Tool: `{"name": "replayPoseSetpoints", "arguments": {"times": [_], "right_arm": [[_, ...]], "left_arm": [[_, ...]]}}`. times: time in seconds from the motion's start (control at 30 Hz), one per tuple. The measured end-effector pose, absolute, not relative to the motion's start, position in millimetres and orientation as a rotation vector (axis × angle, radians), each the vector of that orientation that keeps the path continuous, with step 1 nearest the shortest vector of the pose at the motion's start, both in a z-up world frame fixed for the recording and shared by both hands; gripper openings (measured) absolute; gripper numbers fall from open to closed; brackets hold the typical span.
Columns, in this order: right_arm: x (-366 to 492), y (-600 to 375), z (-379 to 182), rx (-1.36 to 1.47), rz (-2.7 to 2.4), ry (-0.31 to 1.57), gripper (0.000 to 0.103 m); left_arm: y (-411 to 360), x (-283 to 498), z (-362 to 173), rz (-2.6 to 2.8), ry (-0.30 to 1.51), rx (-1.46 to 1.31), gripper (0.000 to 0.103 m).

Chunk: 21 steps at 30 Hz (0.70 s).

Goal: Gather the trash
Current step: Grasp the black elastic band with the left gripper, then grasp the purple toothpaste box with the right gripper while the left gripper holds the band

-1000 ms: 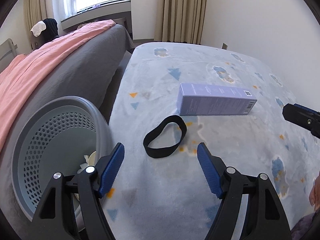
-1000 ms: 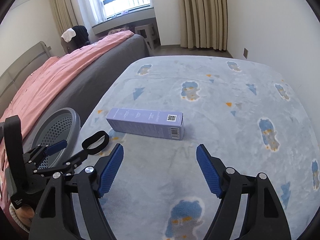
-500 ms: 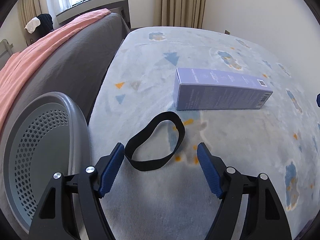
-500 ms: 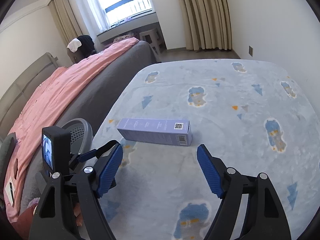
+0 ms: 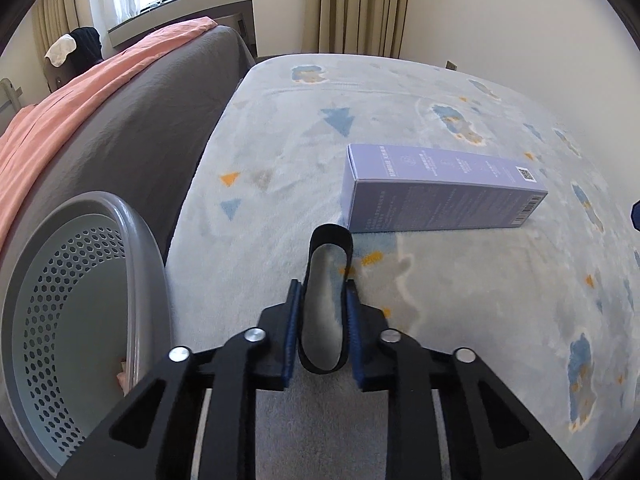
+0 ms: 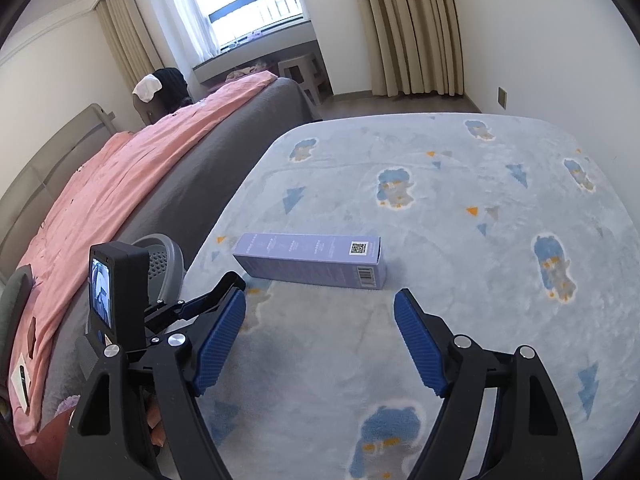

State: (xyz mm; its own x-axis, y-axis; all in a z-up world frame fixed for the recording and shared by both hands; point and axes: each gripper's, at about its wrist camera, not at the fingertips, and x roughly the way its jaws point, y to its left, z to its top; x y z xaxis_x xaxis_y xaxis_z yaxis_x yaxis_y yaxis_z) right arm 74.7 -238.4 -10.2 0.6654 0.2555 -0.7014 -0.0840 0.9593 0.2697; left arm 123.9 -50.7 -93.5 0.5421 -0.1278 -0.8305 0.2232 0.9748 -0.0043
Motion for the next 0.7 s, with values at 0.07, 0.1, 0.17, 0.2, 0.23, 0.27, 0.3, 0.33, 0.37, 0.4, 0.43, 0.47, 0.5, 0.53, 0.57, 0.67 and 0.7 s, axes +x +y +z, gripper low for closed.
{"name": "replayPoseSetpoints", "arguments": {"times": [0.07, 0.1, 0.17, 0.2, 0.23, 0.27, 0.3, 0.33, 0.37, 0.4, 0.43, 0.47, 0.5, 0.53, 0.57, 0.67, 0.7], "right_arm": [[75, -238, -10, 0.22, 0.194, 0.821, 0.075], [75, -238, -11, 0.217, 0.195, 0.821, 0.075], [76, -237, -12, 0.207, 0.199, 0.818, 0.075], [76, -236, -14, 0.195, 0.197, 0.817, 0.075], [76, -234, -15, 0.184, 0.195, 0.818, 0.075], [77, -233, -17, 0.174, 0.195, 0.82, 0.075], [77, -232, -19, 0.169, 0.196, 0.822, 0.075], [78, -231, -21, 0.165, 0.198, 0.826, 0.075], [78, -230, -22, 0.162, 0.198, 0.828, 0.075], [79, -230, -24, 0.159, 0.196, 0.83, 0.075], [80, -230, -25, 0.151, 0.192, 0.831, 0.075], [81, -229, -27, 0.138, 0.187, 0.832, 0.075], [84, -228, -28, 0.12, 0.187, 0.833, 0.075], [86, -226, -29, 0.105, 0.188, 0.833, 0.075], [89, -226, -30, 0.089, 0.19, 0.834, 0.076], [102, -227, -35, 0.069, 0.198, 0.856, 0.076], [108, -229, -36, 0.074, 0.211, 0.87, 0.076]], "left_arm": [[-52, 121, -93, -0.219, 0.978, 0.114, 0.002], [-52, 119, -92, -0.224, 0.976, 0.113, 0.002], [-51, 115, -89, -0.228, 0.971, 0.113, 0.002], [-51, 113, -86, -0.223, 0.963, 0.117, 0.002], [-50, 110, -84, -0.218, 0.953, 0.123, 0.002], [-49, 108, -81, -0.214, 0.942, 0.126, 0.002], [-47, 105, -76, -0.206, 0.928, 0.13, 0.002], [-46, 103, -73, -0.198, 0.917, 0.135, 0.002], [-45, 101, -70, -0.191, 0.907, 0.137, 0.002], [-43, 99, -67, -0.186, 0.9, 0.138, 0.002], [-41, 97, -65, -0.181, 0.897, 0.139, 0.002], [-40, 96, -62, -0.179, 0.893, 0.139, 0.002], [-38, 94, -60, -0.175, 0.887, 0.141, 0.002], [-36, 92, -57, -0.169, 0.88, 0.144, 0.002], [-34, 91, -55, -0.163, 0.872, 0.147, 0.002], [-26, 86, -47, -0.158, 0.855, 0.135, 0.002], [-24, 85, -44, -0.155, 0.849, 0.129, 0.002]]}}
